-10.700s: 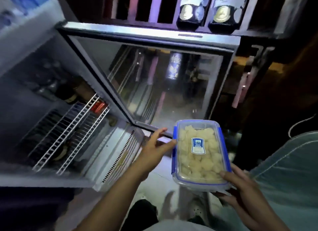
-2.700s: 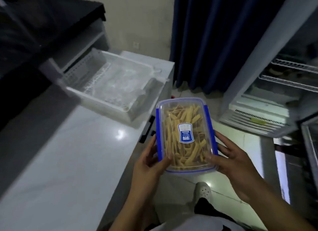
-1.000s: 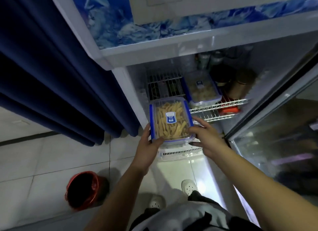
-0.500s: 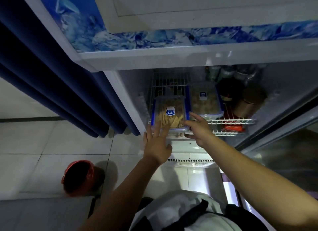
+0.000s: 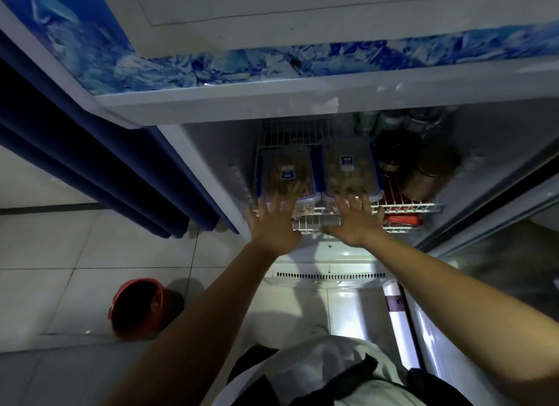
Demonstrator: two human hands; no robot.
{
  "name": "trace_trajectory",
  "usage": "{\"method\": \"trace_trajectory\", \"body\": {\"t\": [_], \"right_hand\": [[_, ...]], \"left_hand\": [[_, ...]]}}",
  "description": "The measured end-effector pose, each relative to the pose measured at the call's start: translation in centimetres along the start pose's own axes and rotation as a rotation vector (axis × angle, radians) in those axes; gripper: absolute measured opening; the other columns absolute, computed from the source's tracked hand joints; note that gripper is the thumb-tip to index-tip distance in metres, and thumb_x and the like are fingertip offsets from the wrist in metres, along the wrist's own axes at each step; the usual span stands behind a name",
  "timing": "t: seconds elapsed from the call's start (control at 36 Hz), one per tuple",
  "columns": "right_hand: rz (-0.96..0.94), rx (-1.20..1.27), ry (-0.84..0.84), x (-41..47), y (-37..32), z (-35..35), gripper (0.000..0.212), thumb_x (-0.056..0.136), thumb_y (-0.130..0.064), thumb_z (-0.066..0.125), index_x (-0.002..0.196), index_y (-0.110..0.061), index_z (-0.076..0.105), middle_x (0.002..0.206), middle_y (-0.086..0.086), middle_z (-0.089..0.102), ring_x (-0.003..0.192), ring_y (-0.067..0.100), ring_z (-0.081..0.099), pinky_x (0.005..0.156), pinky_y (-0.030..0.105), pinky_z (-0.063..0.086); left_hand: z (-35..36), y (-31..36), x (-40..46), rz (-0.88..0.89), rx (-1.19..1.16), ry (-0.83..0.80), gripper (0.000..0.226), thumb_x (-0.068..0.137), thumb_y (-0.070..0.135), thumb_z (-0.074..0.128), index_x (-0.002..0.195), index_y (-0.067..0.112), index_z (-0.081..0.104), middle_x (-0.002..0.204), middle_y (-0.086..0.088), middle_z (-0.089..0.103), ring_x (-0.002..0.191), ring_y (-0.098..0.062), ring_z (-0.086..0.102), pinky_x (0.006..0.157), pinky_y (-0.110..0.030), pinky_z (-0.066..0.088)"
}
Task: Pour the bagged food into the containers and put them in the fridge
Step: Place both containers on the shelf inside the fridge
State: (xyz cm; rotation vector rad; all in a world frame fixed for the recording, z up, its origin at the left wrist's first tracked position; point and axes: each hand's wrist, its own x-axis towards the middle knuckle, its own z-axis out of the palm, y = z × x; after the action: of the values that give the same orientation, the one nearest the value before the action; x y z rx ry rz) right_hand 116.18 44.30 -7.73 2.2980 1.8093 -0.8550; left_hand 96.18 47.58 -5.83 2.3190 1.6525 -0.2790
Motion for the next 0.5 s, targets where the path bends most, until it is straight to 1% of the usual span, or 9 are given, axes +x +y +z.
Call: {"method": "trace_trajectory", "body": {"t": [0.06, 0.11, 0.19, 0.28, 0.33, 0.42, 0.5], "right_hand": [[0.0, -0.078, -0.02, 0.1, 0.3, 0.5, 0.104, 0.082, -0.08, 0.047, 0.156, -0.036, -0.012, 0.167, -0.002, -0.013, 0.151, 0.028, -0.017, 0.117, 0.065, -0.002], [0.008, -0.073, -0.021, 0.2, 0.3, 0.5, 0.107, 0.08, -0.081, 0.049, 0.155, -0.037, -0.014, 0.166, -0.003, -0.014, 0.151, 0.027, -0.019, 0.117, 0.065, -0.003], [0.015, -0.069, -0.032, 0.3, 0.1, 0.4, 0.11, 0.079, -0.08, 0.052, 0.155, -0.037, -0.014, 0.166, -0.004, -0.016, 0.151, 0.027, -0.02, 0.117, 0.065, -0.003], [0.012, -0.06, -0.038, 0.3, 0.2, 0.4, 0.111, 0.08, -0.073, 0.059, 0.155, -0.037, -0.014, 0.166, -0.004, -0.016, 0.151, 0.027, -0.02, 0.118, 0.064, -0.001], [0.011, -0.053, -0.054, 0.2, 0.2, 0.2, 0.112, 0.08, -0.069, 0.062, 0.155, -0.038, -0.015, 0.166, -0.004, -0.015, 0.151, 0.027, -0.02, 0.119, 0.063, 0.0], [0.012, -0.032, -0.058, 0.2, 0.2, -0.1, 0.113, 0.08, -0.065, 0.066, 0.156, -0.038, -0.013, 0.166, -0.005, -0.014, 0.151, 0.027, -0.019, 0.119, 0.064, 0.002], [0.019, -0.025, -0.063, 0.2, 0.1, -0.3, 0.113, 0.08, -0.062, 0.067, 0.156, -0.037, -0.012, 0.166, -0.005, -0.015, 0.151, 0.027, -0.02, 0.118, 0.064, 0.003]], "left_hand": [[0.3, 1.0, 0.2, 0.012, -0.019, -0.042, 0.094, 0.086, 0.061, 0.054, 0.156, 0.038, -0.004, 0.168, -0.004, -0.009, 0.153, -0.036, -0.007, 0.115, -0.067, -0.005], [0.6, 1.6, 0.4, -0.012, -0.037, -0.064, 0.098, 0.083, 0.063, 0.055, 0.156, 0.039, -0.006, 0.167, -0.003, -0.012, 0.153, -0.035, -0.007, 0.114, -0.068, -0.005], [0.9, 2.0, 1.0, -0.054, -0.056, -0.007, 0.097, 0.082, 0.053, 0.058, 0.157, 0.037, -0.002, 0.168, -0.005, -0.004, 0.152, -0.038, -0.005, 0.113, -0.07, -0.002], [0.8, 2.0, 2.0, -0.069, -0.022, 0.013, 0.092, 0.083, 0.042, 0.058, 0.156, 0.036, 0.003, 0.166, -0.009, 0.001, 0.151, -0.041, -0.004, 0.113, -0.071, 0.0], [0.7, 1.8, 2.6, -0.071, -0.002, -0.022, 0.089, 0.085, 0.042, 0.058, 0.156, 0.035, 0.005, 0.166, -0.011, 0.003, 0.151, -0.042, -0.001, 0.114, -0.07, 0.003], [1.0, 1.5, 3.2, -0.077, 0.029, -0.08, 0.087, 0.086, 0.045, 0.057, 0.156, 0.033, 0.007, 0.165, -0.012, 0.002, 0.151, -0.042, 0.0, 0.116, -0.068, 0.002], [1.5, 1.6, 3.5, -0.07, 0.099, -0.059, 0.086, 0.088, 0.045, 0.056, 0.157, 0.03, 0.005, 0.166, -0.016, 0.002, 0.151, -0.043, -0.001, 0.118, -0.066, 0.001]]}}
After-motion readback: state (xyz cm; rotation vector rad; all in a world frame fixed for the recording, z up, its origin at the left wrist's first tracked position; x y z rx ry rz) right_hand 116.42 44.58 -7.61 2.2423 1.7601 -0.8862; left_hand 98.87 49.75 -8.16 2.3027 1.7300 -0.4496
